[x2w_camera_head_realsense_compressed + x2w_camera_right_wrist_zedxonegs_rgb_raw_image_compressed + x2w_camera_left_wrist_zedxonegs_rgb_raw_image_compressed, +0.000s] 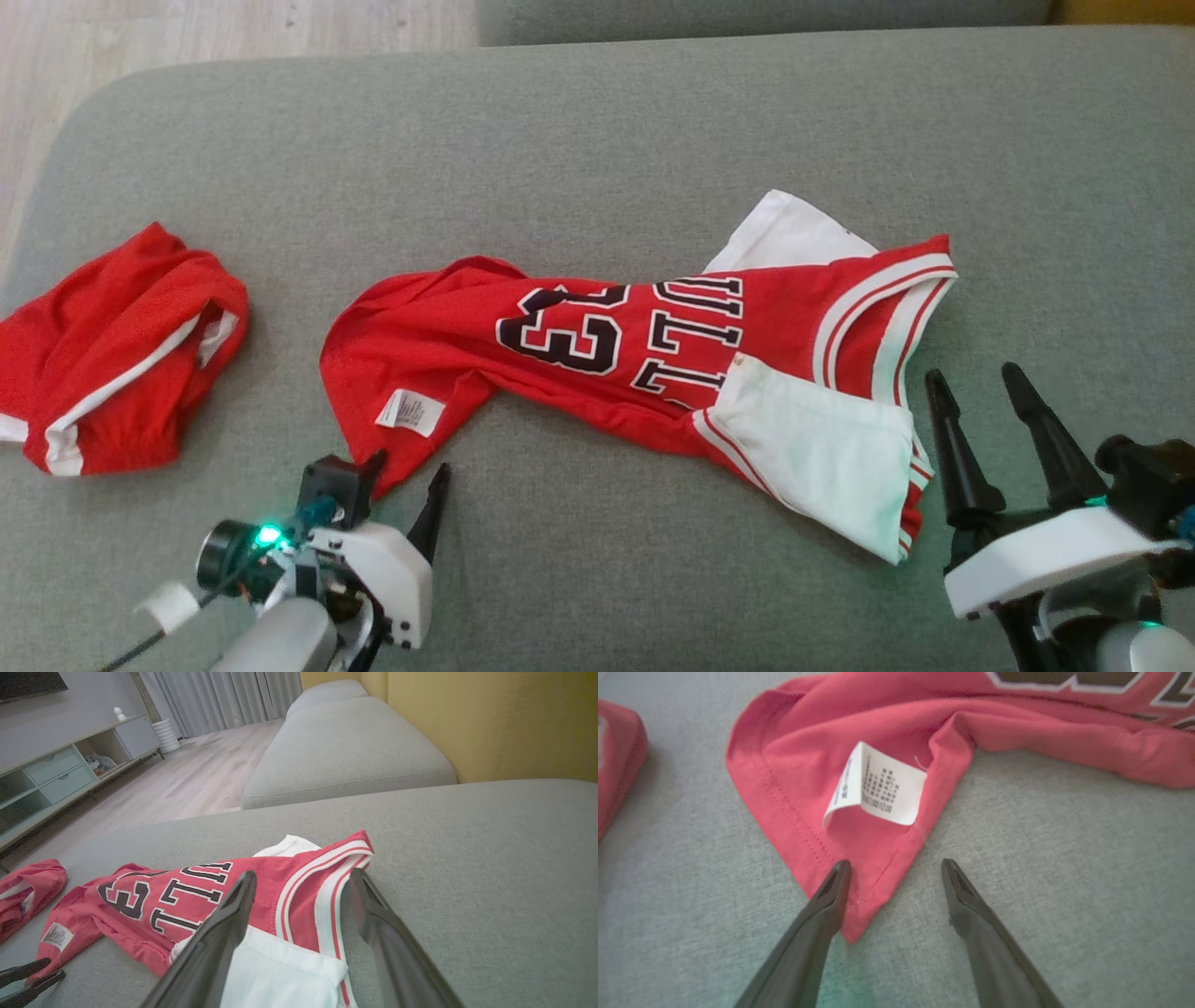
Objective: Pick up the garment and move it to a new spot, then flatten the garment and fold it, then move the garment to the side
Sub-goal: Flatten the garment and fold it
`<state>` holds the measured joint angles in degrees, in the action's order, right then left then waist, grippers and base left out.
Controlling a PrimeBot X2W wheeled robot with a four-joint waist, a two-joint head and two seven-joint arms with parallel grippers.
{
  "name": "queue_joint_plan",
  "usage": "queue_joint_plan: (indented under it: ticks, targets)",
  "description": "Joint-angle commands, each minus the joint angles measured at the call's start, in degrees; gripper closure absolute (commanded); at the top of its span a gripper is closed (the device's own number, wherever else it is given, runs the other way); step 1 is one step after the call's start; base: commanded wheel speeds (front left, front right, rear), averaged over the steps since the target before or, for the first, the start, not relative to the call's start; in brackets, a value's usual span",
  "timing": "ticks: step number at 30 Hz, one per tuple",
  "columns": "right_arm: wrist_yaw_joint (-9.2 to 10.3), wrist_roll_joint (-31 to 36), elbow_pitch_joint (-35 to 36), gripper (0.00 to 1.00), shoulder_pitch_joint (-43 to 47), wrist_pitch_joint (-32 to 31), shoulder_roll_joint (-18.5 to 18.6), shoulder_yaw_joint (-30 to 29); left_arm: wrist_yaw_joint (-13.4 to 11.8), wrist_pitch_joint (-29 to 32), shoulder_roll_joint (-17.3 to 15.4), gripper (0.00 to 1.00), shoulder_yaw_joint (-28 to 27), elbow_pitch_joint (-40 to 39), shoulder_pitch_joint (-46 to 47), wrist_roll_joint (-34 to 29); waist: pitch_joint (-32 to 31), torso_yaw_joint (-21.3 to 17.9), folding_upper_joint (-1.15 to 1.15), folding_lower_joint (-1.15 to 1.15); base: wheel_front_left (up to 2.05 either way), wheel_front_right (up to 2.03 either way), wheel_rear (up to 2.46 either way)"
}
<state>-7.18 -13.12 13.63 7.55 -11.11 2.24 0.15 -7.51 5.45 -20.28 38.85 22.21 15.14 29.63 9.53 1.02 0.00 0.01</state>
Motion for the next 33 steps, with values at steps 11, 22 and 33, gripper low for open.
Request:
queue_joint_plan:
  ticks: [11,22,33]
  targets:
    - [-0.31,-0.9,-4.7,0.0,0.5,-7.4,0.6,-0.5,-0.2,5.8,-2.4,1.0,-1.2,4.5,5.1,0.4,1.1,-0.7,0.0,-0.01,0.0,0.0,0.0]
    - [-0.31,-0.8,-13.9,0.0,-5.9,-7.5,0.6,1.8,-0.1,4.1,-1.7,1.0,-1.3,4.2,6.5,0.8,3.2,0.4,0.0,-0.01,0.0,0.0,0.0]
    - [-0.31,-1.7,-18.8,0.51,-9.0,-7.9,0.6,3.5,-0.2,1.9,-1.1,1.0,-1.9,4.8,6.7,1.8,3.7,1.0,0.0,-0.01,0.0,0.0,0.0]
